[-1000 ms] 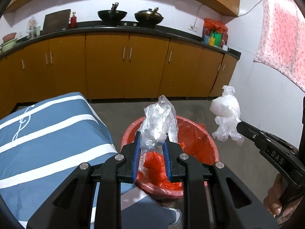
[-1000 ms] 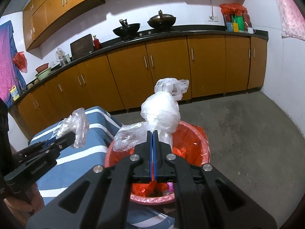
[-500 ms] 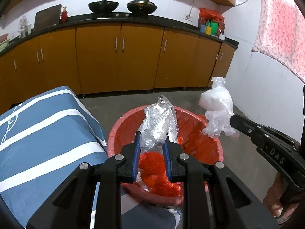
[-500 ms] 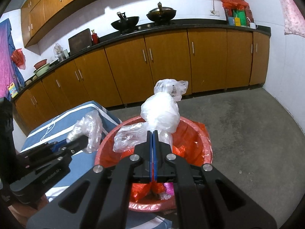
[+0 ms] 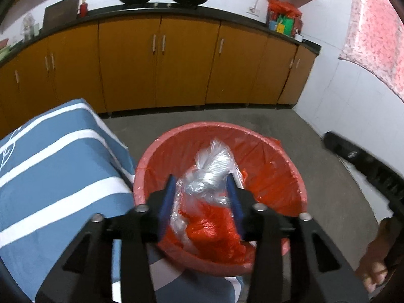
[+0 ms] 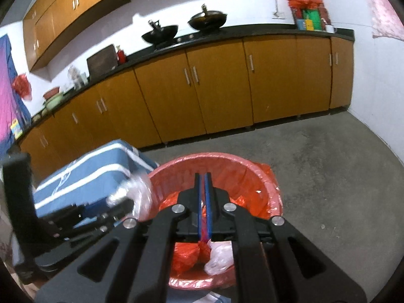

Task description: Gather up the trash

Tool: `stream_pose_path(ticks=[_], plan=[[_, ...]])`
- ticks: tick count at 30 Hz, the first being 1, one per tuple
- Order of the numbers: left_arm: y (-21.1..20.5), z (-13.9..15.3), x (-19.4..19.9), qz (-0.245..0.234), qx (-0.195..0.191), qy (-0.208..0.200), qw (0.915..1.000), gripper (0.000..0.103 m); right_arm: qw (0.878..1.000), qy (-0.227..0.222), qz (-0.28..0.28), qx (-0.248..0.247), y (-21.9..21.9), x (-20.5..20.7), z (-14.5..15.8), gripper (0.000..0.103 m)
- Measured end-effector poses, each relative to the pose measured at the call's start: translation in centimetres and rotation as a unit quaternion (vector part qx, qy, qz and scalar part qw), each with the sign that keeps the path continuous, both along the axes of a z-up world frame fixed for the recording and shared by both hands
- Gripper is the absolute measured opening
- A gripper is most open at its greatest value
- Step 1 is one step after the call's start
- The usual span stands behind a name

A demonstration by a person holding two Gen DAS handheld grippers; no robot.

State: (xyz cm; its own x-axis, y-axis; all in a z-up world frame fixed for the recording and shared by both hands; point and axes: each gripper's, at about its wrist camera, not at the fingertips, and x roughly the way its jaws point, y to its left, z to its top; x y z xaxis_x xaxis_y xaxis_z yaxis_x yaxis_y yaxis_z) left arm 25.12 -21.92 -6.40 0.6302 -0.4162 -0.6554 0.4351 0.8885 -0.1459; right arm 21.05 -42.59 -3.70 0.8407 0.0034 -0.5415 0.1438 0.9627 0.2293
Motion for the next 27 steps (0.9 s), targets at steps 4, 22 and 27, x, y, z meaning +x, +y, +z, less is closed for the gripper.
stream_pose_path(ticks=[4,22,27], plan=[[0.5,0.1,-0.2,0.003,0.004,-0.001,1.0,0.056,1.0,-0.007,-0.019,0.001,-1.2,-0.8,0.6,0.017],[12.0,5.1,-7.7,0.102,-0.032,-0.077,0.9913,0.086,0.999,-0.042,-0.018,0.005,2.9,-7.6,4.0,0.085],[15.3,6.5,-11.9,0.134,-0.027,-0.113,0.9841,0.097,0.999,-0.052,-0.001,-0.009,6.0,-10.0,5.2,0.096]])
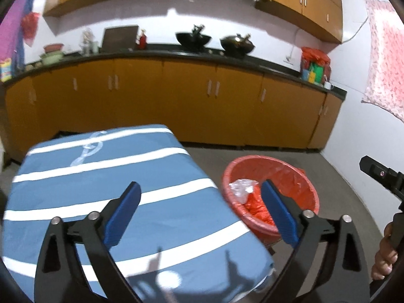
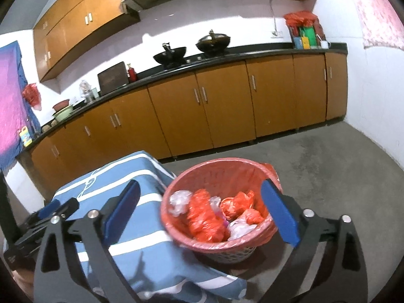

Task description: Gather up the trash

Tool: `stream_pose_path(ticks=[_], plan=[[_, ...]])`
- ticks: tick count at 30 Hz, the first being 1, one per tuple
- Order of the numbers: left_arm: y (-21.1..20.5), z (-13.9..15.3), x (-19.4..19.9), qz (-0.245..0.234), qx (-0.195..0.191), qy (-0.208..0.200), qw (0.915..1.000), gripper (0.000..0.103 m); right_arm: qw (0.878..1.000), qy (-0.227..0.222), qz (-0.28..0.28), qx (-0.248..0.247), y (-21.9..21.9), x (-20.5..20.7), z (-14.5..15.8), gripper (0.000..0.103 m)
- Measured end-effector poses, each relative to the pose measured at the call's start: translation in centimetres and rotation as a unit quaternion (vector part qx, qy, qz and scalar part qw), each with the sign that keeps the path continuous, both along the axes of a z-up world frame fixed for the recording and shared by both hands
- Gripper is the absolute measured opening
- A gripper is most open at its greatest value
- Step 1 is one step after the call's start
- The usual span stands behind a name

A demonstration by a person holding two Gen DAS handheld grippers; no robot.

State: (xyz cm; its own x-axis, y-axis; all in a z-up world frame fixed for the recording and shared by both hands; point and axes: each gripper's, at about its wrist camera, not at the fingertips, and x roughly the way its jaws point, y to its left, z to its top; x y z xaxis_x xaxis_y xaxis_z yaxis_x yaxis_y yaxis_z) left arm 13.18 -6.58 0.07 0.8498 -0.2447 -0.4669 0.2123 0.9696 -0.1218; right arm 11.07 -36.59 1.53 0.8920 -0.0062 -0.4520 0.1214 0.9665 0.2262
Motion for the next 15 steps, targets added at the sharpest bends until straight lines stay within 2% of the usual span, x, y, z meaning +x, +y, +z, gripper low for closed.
stream_pose_path(ticks=[3,15], plan=[[1.3,0.6,-2.0,0.016,0.008,-0.014,0.9997,0.101,1.0,-0.008,0.005,-0.017,1.6,-1.5,0.6,0.099],[4.6,2.1,-7.2,0.068,0.019,-0.039,0.9967,0.101,0.997,-0.036,0.011,-0.074,6.2,-6.4,1.8,0.099]])
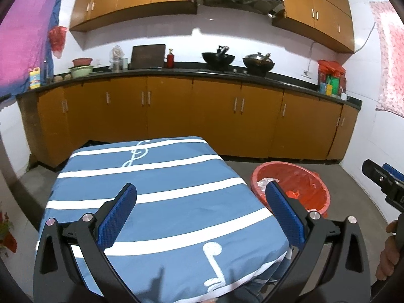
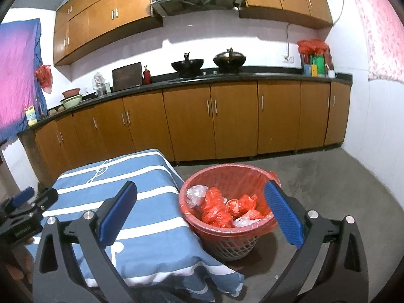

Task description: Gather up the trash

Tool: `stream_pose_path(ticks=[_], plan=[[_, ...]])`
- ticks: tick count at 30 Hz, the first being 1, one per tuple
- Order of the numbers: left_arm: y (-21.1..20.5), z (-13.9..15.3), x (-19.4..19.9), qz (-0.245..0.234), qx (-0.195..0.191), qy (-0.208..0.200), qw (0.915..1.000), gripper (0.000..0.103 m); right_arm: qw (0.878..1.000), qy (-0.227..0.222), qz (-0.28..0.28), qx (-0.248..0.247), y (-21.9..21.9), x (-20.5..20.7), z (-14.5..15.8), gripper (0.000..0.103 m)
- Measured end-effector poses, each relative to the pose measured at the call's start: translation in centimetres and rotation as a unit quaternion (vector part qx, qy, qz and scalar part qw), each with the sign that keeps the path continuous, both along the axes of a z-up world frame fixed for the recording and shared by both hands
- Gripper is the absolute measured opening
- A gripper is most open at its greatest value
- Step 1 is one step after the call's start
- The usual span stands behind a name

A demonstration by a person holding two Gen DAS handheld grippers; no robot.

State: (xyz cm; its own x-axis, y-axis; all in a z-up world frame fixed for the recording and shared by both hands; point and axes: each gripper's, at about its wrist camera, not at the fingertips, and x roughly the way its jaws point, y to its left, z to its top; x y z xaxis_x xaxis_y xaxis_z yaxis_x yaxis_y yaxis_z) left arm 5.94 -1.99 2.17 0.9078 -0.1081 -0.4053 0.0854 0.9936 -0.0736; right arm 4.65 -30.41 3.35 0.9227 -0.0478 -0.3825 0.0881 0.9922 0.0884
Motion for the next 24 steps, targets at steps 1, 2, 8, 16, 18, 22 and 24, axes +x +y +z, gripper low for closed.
stream_pose_path(ticks=[1,2,8,16,18,22,24], plan=[[0.1,0.1,-0.3,0.003,0.0,-0.001,1.0,0.101,1.0,-0.004,-0.002,-0.008,0.3,-0.5,0.1,0.099],[0.4,0.2,-0.7,0.006,-0.002,-0.002,1.0,0.101,1.0,-0.008,-0.003,-0.015,0.7,-0.9,0.1,0.099],[1.0,0.4,-2.3,0.01,0.003,-0.011,0.9999,0.101,0.999,-0.031,-0.005,-0.04,1.9,-3.2,0.6,0.099],[1.1,0.2,-4.1,0.012,0.016,-0.023,0.9995,0.101,0.998,-0.039,-0.008,-0.047,2.5,-5.1,0.3,0.099],[1.1,0.0,-4.3,0.013,0.016,-0.024,0.9995,0.101,0.998,-0.04,-0.01,-0.047,2.4,-5.3,0.3,0.099],[1.0,-0.3,-4.8,0.014,0.014,-0.026,0.9995,0.101,0.997,-0.044,-0.014,-0.055,2.6,-6.0,0.0,0.099],[1.0,-0.5,-5.2,0.015,0.016,-0.029,0.9993,0.101,0.997,-0.046,-0.016,-0.061,2.8,-6.4,-0.2,0.099]])
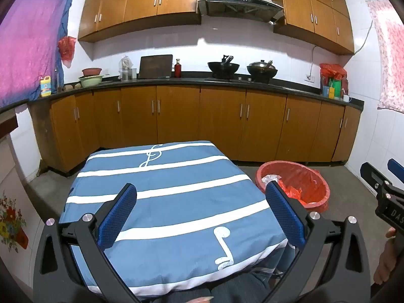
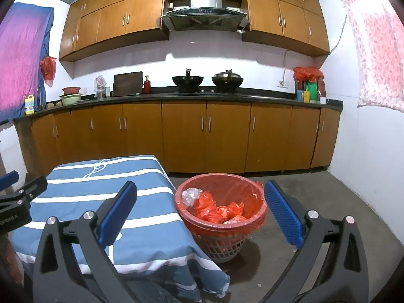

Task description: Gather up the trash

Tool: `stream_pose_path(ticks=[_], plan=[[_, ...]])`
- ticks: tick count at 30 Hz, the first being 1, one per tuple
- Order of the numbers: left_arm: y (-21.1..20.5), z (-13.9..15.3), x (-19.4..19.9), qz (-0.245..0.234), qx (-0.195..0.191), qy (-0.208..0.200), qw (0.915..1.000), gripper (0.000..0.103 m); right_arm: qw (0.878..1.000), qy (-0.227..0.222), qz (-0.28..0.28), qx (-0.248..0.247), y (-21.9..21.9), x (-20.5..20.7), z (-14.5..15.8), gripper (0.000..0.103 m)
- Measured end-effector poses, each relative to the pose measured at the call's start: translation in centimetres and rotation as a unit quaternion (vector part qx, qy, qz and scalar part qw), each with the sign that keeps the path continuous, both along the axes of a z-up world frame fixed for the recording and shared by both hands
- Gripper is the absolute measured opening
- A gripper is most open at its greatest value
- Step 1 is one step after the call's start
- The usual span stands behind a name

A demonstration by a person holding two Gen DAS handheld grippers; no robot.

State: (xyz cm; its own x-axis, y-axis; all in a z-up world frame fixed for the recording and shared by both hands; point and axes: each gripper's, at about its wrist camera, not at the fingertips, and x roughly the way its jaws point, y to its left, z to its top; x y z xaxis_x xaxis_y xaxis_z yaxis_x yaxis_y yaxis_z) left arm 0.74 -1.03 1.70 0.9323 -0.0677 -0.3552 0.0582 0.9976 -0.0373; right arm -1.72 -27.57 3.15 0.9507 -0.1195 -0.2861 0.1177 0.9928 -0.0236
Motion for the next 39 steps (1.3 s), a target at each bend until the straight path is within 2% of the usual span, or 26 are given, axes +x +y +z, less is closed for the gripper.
stream_pose_path(ticks=[7,39], plan=[[-0.3,-0.3,-0.8,0.005,0.012,-0.009,0.9999,0.101,1.0,0.001,0.0,-0.01,0.8,-0.6,-0.5,0.099],[0.5,-0.5,-1.5,0.027,0.01,-0.018,0.9994,0.101,1.0,0.001,-0.001,-0.007,1.2,-0.9,-0.4,0.099]])
